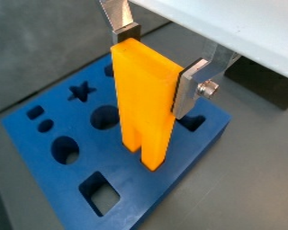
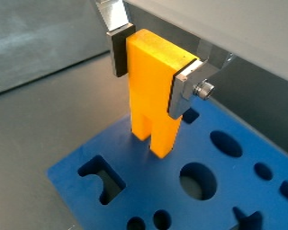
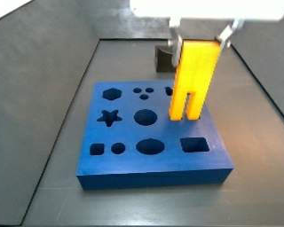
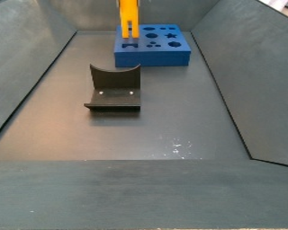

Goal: Pick up the double-square object. Move up. Place the double-square object on the fixture. Regrasp the double-square object. Move to above the board. Insert the double-square object.
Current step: Insert the double-square object.

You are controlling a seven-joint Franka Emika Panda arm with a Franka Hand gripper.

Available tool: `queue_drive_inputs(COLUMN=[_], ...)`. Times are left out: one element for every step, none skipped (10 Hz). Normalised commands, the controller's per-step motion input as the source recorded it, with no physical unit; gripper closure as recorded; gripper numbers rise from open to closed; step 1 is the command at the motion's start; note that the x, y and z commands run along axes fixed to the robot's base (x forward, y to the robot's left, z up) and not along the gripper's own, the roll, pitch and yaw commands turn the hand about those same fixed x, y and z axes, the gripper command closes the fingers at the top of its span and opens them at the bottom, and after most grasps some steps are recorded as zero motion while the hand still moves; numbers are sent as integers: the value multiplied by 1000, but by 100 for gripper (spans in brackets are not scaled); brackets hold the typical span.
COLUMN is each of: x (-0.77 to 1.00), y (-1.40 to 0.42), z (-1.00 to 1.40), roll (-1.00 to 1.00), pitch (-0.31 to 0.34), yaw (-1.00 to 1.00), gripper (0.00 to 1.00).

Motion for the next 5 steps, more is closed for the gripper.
queue_drive_inputs(x=[0, 17, 0, 0, 0], y=[-106, -106, 29, 0, 0], z=[-926, -877, 0, 0, 0], roll=[197, 214, -47, 0, 0], pitch=[-71, -51, -10, 19, 0], yaw=[-146, -111, 0, 0, 0], gripper=[100, 100, 100, 100, 0])
